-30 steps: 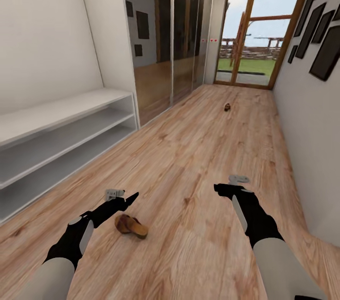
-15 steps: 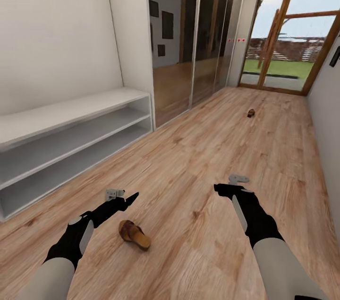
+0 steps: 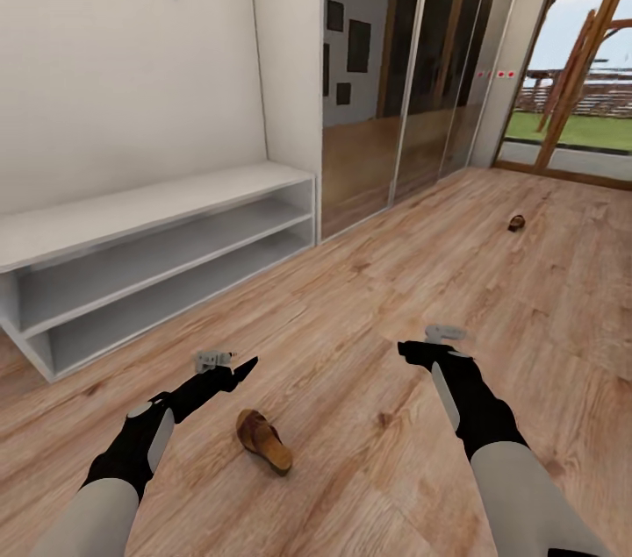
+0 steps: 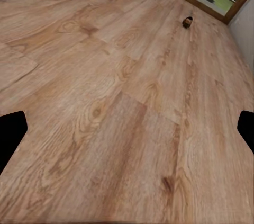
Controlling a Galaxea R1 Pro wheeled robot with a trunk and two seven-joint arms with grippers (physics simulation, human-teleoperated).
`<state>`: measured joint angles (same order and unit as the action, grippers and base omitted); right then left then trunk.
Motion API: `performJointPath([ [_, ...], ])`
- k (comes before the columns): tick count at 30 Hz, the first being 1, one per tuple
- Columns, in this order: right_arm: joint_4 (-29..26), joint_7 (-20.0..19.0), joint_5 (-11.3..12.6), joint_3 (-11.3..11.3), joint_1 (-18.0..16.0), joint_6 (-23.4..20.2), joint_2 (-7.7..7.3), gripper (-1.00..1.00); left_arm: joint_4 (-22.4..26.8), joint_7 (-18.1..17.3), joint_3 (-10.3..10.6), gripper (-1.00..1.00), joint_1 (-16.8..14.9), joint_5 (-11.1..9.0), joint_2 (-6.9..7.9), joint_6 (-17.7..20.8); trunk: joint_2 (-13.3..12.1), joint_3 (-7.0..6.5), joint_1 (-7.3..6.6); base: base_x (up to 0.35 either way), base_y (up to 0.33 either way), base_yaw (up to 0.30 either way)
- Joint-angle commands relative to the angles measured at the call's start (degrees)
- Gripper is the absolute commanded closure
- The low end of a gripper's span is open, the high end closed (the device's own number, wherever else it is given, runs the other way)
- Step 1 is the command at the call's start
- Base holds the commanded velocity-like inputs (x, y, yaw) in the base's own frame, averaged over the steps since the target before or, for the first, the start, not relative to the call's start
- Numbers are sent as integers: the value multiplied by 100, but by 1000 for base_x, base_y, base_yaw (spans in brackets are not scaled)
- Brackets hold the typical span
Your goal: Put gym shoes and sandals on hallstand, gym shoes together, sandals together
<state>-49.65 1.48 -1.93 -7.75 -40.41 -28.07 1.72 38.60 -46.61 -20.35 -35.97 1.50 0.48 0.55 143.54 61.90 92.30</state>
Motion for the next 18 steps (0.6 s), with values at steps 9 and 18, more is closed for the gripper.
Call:
performJointPath([
  [9,-10,1,-18,-14,-2,-31,4,-100,-2,-32,-22,-100,-7,14,-4,6,2,5,-1,1,-56,297],
  [18,-10,1,-18,-15,-2,-31,8,-100,-2,-32,-22,-100,-7,13,-4,6,2,5,-1,0,-241,297],
])
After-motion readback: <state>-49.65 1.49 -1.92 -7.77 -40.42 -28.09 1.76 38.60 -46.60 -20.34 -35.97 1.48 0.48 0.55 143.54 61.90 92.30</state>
